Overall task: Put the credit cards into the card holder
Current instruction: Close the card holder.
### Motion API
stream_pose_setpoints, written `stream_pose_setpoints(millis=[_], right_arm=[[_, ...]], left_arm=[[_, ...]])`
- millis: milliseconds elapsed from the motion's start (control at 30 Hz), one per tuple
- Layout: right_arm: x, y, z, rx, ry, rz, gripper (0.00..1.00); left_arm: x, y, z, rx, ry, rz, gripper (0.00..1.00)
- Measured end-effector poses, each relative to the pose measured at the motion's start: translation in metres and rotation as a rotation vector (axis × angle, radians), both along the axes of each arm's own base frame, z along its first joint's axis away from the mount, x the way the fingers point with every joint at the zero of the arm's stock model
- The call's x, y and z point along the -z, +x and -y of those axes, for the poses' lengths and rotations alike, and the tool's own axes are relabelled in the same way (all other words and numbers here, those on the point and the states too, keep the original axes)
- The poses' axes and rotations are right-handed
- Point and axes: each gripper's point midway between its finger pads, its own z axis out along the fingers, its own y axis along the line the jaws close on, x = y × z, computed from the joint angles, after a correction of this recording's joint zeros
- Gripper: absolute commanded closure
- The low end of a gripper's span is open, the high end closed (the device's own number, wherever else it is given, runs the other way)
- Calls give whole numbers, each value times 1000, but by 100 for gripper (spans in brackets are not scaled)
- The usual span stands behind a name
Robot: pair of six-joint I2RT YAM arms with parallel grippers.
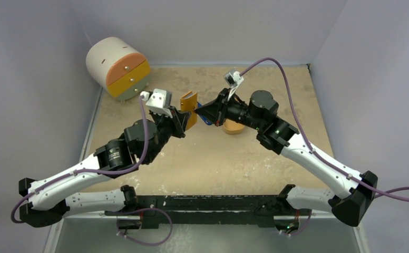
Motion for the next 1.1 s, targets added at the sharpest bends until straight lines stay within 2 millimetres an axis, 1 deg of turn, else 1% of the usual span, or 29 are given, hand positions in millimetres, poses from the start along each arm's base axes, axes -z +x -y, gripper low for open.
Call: stream_pose_setpoints(millis=[400, 633, 1100], right_arm=[[5, 2, -2, -4, -18, -8, 100], [9, 6, -1, 9, -25, -16, 100], [1, -2, 5, 1, 11, -10, 100]], left_arm=[[3, 1, 1, 0, 14, -1, 100], [7, 5, 5, -5, 26, -7, 100], [3, 3, 6, 5, 10, -1, 100]])
